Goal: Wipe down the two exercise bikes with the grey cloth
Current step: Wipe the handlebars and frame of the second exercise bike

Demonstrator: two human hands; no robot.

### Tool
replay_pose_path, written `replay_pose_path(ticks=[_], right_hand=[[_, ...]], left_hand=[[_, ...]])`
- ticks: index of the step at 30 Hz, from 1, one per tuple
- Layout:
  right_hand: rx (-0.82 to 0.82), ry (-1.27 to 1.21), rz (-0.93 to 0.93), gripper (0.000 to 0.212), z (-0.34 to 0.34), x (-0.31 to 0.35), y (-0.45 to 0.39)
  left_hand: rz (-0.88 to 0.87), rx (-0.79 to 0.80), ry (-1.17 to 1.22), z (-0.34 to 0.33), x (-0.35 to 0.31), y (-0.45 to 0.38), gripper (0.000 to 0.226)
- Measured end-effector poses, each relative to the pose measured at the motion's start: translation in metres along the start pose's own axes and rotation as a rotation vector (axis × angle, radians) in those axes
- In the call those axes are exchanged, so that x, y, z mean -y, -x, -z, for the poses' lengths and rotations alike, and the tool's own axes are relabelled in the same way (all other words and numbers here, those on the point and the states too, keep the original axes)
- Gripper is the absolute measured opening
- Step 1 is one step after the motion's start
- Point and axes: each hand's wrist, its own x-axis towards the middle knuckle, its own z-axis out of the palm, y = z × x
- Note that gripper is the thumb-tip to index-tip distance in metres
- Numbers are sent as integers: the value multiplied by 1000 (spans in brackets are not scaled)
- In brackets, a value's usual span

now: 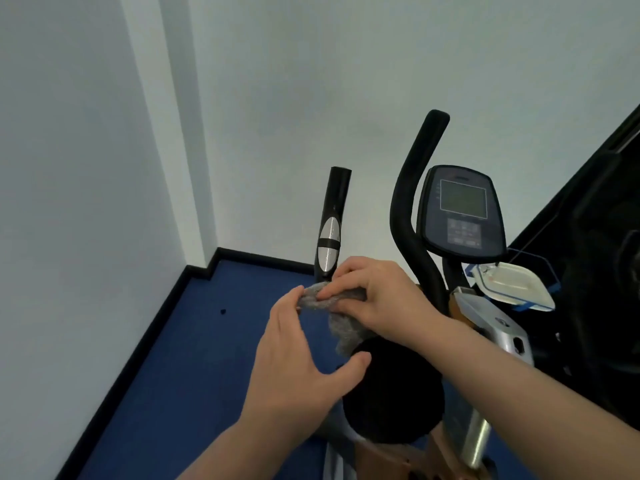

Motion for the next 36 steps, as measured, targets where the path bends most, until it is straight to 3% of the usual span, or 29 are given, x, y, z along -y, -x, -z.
replay_pose_path(ticks=[5, 11, 14, 20, 23, 27, 31, 36], right_hand=[[115, 182, -106, 22, 22, -15, 37], [-143, -90, -189, 27, -2, -10, 22], [-193, -193, -324, 27, -10, -2, 0], [-262, -138, -490, 16, -8, 10, 17], [-376, -112, -583, 11, -17, 18, 3], [-645, -290, -736, 7, -35, 25, -25], [-826, -228, -723, 13, -29, 26, -67], [-712, -27, -573, 22, -26, 34, -60]], left_hand=[[15, 36, 13, 4, 2, 0, 110], [-38, 106, 65, 7, 4, -13, 110], [-25, 98, 126, 10, 5, -28, 92], [-79, 83, 139, 28, 10, -78, 70], [-129, 139, 129, 34, 13, -101, 53], [-161, 228, 145, 38, 22, -122, 45], [-182, 308, 189, 38, 23, -139, 45], [-262, 346, 240, 39, 29, -155, 40]])
